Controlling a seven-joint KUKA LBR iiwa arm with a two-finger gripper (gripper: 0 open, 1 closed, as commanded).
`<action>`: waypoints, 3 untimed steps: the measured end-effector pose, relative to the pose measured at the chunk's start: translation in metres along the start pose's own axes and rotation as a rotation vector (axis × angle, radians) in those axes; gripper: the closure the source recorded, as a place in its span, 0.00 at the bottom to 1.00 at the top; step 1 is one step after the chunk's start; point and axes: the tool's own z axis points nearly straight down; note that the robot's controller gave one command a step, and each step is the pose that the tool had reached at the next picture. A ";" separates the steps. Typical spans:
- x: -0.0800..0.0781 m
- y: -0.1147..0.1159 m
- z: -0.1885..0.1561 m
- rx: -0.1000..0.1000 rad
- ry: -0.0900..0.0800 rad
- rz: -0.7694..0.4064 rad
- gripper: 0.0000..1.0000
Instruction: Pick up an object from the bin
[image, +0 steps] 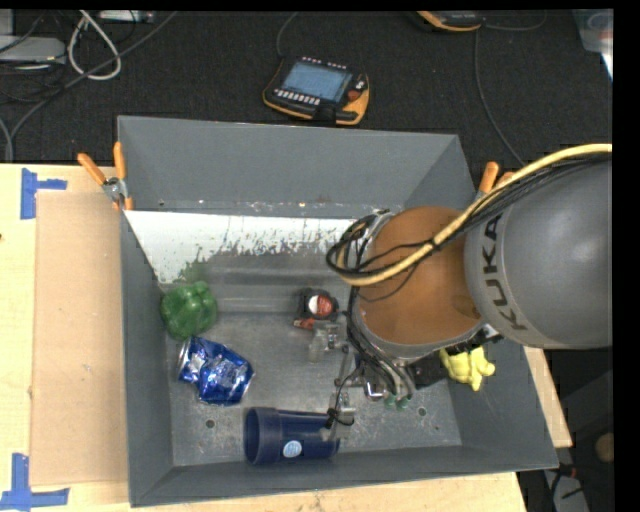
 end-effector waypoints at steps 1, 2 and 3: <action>0.000 0.000 0.000 0.000 0.000 0.000 0.00; 0.000 0.000 0.000 0.000 0.000 0.000 0.00; 0.000 0.000 0.000 0.000 0.000 0.001 0.00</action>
Offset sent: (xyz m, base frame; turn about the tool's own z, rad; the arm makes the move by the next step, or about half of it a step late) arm 0.0000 0.0000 0.0000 0.0000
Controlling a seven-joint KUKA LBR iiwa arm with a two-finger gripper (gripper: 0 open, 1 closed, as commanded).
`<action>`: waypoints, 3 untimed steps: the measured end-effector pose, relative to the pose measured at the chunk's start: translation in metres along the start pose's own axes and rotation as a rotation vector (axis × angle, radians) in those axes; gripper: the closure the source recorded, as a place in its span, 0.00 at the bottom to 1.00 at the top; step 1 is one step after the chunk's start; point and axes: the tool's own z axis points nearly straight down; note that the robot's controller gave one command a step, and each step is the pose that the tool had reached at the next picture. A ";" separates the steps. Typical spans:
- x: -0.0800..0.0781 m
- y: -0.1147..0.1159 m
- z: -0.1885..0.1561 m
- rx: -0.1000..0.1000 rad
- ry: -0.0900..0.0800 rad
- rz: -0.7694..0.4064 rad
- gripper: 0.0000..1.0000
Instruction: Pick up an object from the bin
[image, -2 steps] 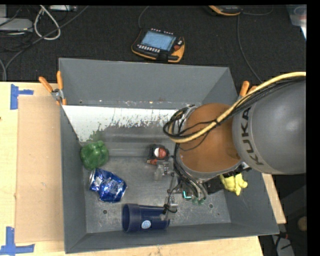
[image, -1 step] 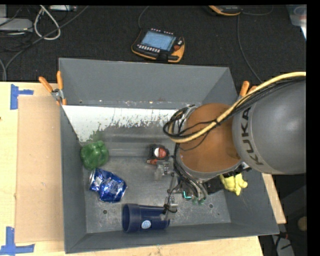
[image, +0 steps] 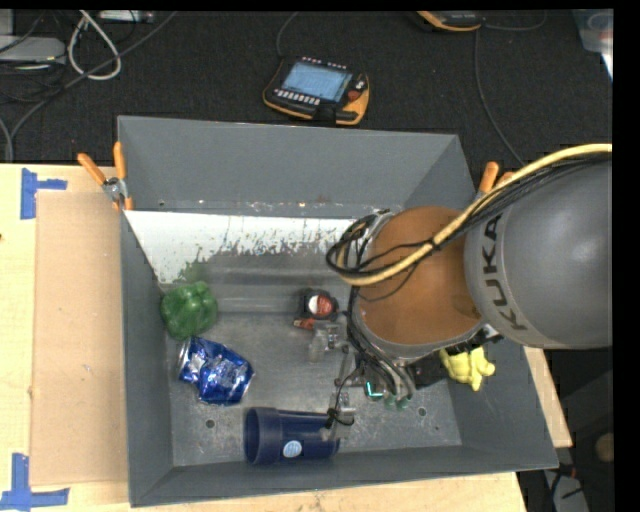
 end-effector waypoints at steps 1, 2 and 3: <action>0.000 0.000 0.000 0.000 0.000 0.000 0.00; 0.000 0.000 0.000 0.000 0.000 0.000 0.00; 0.000 0.000 0.000 0.000 0.000 0.001 0.00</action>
Offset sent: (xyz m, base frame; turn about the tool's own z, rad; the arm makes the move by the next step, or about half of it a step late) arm 0.0000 0.0000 0.0000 0.0000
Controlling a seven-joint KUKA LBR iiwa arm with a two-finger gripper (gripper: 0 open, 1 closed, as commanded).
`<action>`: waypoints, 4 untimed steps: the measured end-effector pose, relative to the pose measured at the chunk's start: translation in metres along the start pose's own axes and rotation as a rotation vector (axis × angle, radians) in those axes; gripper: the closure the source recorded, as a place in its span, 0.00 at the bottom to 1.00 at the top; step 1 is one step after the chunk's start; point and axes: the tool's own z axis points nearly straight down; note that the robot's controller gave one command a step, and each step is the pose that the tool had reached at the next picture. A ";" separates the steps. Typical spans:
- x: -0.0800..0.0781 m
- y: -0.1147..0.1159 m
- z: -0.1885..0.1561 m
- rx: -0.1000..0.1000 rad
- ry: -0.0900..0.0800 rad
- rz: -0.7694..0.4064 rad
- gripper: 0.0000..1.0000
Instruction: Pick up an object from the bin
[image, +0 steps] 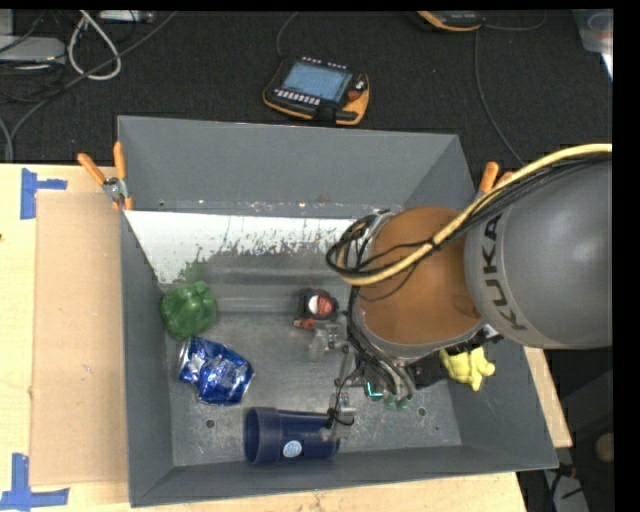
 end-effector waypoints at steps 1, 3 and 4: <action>0.000 0.000 0.000 0.000 0.000 0.000 0.00; -0.007 0.047 -0.021 -0.002 -0.002 -0.077 0.00; -0.006 0.045 -0.020 0.000 0.000 -0.073 0.00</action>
Offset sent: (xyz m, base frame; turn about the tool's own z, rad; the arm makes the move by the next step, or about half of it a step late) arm 0.0000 0.0000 0.0000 0.0000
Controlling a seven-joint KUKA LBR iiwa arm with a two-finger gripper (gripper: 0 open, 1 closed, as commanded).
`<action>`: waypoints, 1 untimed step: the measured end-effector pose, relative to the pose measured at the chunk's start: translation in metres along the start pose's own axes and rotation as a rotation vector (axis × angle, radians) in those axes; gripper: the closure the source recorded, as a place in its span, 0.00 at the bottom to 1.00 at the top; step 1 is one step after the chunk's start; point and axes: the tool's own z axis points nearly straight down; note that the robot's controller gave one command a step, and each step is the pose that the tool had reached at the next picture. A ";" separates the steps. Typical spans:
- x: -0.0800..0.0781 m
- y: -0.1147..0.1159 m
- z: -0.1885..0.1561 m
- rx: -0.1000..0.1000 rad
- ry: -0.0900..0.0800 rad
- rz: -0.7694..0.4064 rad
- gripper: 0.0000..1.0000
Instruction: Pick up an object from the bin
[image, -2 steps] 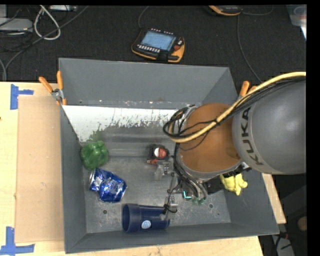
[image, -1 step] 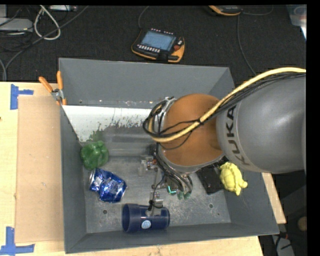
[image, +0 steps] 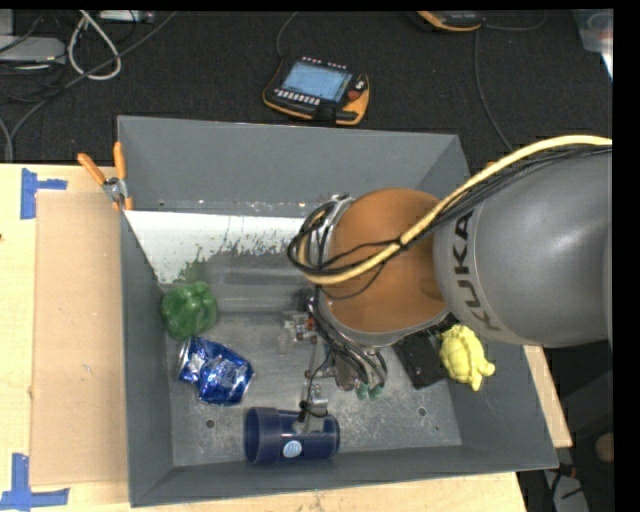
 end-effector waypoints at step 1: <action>-0.023 0.064 0.029 -0.003 -0.002 -0.264 0.00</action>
Offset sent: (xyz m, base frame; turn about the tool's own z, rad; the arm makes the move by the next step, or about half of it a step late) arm 0.1282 0.0671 -0.0570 -0.0554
